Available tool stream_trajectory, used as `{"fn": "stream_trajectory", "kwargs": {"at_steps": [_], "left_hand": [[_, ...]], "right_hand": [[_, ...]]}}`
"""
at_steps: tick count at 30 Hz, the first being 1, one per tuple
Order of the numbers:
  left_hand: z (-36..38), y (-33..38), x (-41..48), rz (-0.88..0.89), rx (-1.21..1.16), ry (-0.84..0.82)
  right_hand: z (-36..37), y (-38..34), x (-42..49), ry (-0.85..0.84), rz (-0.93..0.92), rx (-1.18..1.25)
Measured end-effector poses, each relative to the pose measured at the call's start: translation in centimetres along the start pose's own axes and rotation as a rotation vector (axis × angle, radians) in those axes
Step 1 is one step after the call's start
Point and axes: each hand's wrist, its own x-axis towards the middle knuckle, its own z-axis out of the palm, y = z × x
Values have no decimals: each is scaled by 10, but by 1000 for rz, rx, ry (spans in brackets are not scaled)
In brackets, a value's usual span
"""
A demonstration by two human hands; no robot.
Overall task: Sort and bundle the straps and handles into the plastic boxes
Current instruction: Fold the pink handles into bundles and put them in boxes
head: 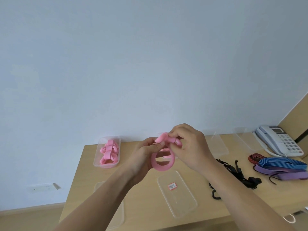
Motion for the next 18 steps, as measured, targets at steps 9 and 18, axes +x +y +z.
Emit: {"fn": "stream_trajectory", "kwargs": {"at_steps": [9, 18], "left_hand": [[-22, -6, -1, -30, -12, -125], [-24, -33, 24, -155, -80, 103]], "right_hand": [[8, -13, 4, -238, 235, 156], [30, 26, 13, -281, 331, 136]]}}
